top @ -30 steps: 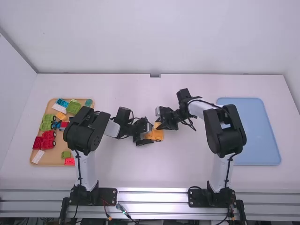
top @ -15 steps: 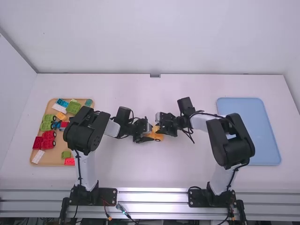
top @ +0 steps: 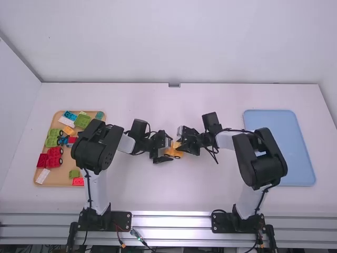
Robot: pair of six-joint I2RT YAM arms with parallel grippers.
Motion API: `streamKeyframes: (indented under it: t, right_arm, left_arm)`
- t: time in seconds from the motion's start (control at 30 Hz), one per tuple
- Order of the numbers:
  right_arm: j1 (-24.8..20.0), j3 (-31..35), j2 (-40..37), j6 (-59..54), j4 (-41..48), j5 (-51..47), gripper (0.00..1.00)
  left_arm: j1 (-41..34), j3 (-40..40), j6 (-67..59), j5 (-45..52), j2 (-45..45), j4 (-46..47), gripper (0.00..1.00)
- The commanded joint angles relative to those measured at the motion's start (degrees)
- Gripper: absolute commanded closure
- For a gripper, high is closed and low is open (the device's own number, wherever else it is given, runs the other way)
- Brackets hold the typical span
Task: Assemble lego blocks to make yellow taxi
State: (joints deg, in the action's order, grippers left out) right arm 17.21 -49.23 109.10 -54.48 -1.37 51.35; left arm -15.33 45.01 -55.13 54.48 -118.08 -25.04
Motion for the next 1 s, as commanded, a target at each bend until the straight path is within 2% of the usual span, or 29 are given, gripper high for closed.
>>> streamKeyframes:
  t: [0.0, 0.17, 0.27, 0.33, 0.53, 0.67, 0.83, 0.87, 0.9, 0.93, 0.97]
  right_arm:
    - [-0.7, 0.09, -1.22, 0.09, 0.15, 3.76, 0.87]
    - [-0.63, 0.13, -1.88, 0.26, 0.7, 4.13, 0.87]
    - [0.09, 0.13, -2.21, 0.7, 0.46, 3.85, 0.87]
    - [0.17, 0.13, -2.64, 0.68, 0.52, 3.56, 0.87]
    - [0.09, 0.13, -3.82, 0.57, 1.22, 3.5, 0.87]
    - [0.15, 0.13, -4.22, 0.28, 2.05, 3.52, 0.87]
    - [0.79, 0.13, -4.22, 0.26, 1.79, 3.45, 0.87]
    - [0.68, 0.13, -4.22, 0.26, 1.79, 3.41, 0.87]
    - [0.7, 0.13, -4.22, 0.24, 1.81, 3.02, 0.88]
    - [0.7, 0.13, -4.22, 0.26, 1.77, 3.02, 0.87]
    - [0.94, 0.13, -4.22, 0.28, 1.81, 2.73, 0.88]
  left_arm:
    - [-0.42, 2.43, -0.37, 2.1, -1.07, 2.38, 0.02]
    - [-0.42, 7.65, -12.57, 5.05, -1.07, 18.91, 0.04]
    - [-0.42, 8.72, -15.45, 4.5, -1.07, 22.51, 0.06]
    - [-0.44, 8.46, -15.41, 4.68, -1.07, 22.36, 0.08]
    - [-0.44, 3.76, -14.91, 4.61, -1.07, 13.11, 0.18]
    - [-0.44, 1.97, -10.62, 4.46, -1.07, 8.61, 0.19]
    - [-0.42, 1.75, -9.84, 4.42, -1.07, 7.69, 0.22]
    - [-0.44, 1.86, -9.81, 4.42, -1.07, 8.13, 0.25]
    - [-0.42, 1.9, -9.73, 4.42, -1.07, 8.33, 0.32]
    - [-0.42, 1.9, -9.73, 4.39, -1.07, 8.33, 0.33]
    - [-0.44, 1.77, -9.73, 3.78, -1.07, 8.17, 0.38]
